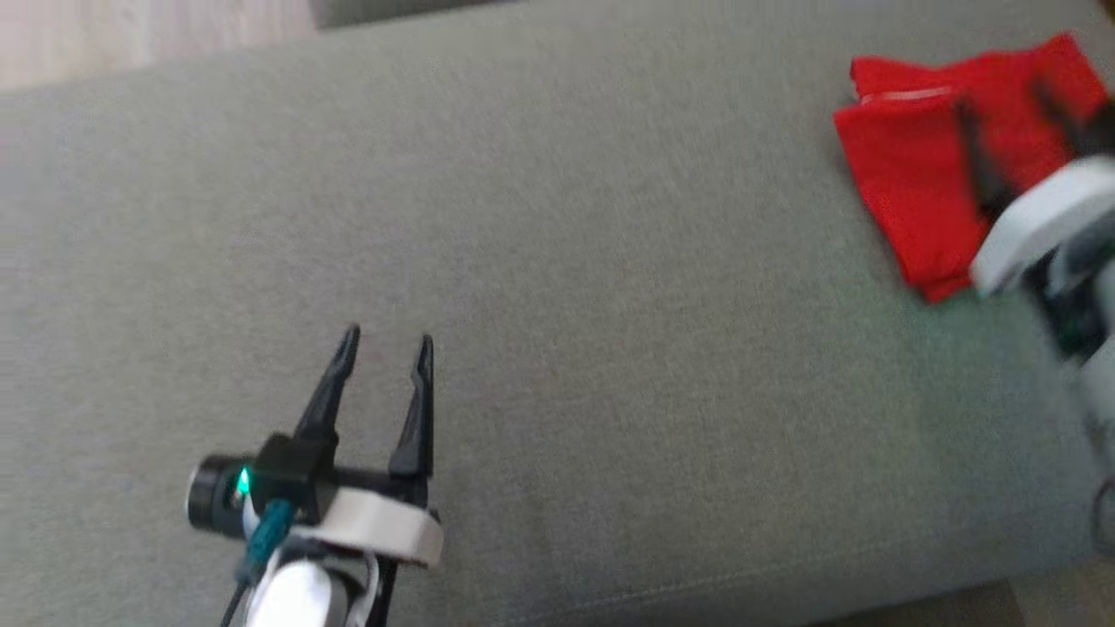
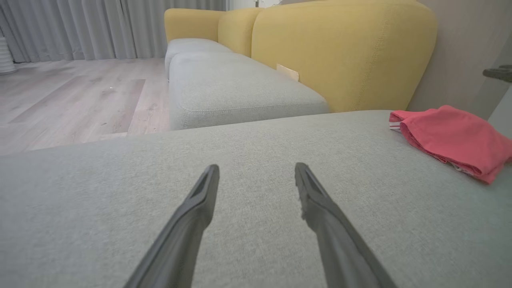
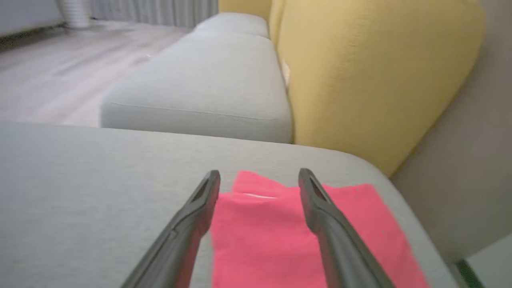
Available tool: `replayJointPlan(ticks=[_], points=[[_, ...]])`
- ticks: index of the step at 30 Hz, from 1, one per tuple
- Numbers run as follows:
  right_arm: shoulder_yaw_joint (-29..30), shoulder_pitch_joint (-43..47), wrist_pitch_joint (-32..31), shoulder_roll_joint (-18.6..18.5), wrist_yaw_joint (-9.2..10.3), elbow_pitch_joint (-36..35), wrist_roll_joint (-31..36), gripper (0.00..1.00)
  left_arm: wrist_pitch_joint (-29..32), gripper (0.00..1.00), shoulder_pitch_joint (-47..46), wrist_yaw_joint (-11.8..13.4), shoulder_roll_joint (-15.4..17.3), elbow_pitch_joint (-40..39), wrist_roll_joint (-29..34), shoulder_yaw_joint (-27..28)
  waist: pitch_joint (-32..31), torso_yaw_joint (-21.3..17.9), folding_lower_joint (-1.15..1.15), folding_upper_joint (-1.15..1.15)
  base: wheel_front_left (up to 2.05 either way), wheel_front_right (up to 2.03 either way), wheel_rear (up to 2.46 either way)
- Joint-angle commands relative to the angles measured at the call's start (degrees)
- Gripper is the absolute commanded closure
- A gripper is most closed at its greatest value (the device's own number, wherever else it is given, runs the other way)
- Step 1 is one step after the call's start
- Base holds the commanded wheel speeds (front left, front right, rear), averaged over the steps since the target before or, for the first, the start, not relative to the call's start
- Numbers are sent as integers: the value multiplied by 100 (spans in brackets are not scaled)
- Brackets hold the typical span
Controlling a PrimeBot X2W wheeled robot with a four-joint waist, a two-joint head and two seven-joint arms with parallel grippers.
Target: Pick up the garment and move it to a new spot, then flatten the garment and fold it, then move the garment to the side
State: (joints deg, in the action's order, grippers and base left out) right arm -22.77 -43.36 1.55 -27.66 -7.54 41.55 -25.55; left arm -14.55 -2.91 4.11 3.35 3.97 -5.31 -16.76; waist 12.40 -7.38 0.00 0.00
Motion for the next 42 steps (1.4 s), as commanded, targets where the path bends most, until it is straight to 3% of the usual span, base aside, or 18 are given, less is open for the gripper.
replayJointPlan(ticks=[1,7,14,22,29,42], points=[[-93,159,146,-51,5,-219,-91,0,-45,0,8,-25,-1,-185,-22,155,-454,258,0,0,0,0,0],[-231,1145,721,631,5,-249,-654,0,-45,0,395,-178,-16,-311,-87,263,-1135,588,0,0,0,0,0],[-90,2078,1324,1323,5,-115,-318,0,-45,0,707,-42,-34,-351,-130,543,-1534,839,0,0,0,0,0],[1381,3860,1343,2260,5,-2296,1121,0,-45,0,1241,149,-44,-491,-211,906,-1878,813,0,0,0,0,0],[1486,4678,1343,2435,5,-2924,1452,0,-45,0,1730,158,-46,-693,-268,1035,-2065,734,0,0,0,0,0],[1420,4825,1344,2463,5,-2965,1575,0,-45,0,1855,109,-46,-727,-264,1059,-2140,691,0,0,0,0,0]])
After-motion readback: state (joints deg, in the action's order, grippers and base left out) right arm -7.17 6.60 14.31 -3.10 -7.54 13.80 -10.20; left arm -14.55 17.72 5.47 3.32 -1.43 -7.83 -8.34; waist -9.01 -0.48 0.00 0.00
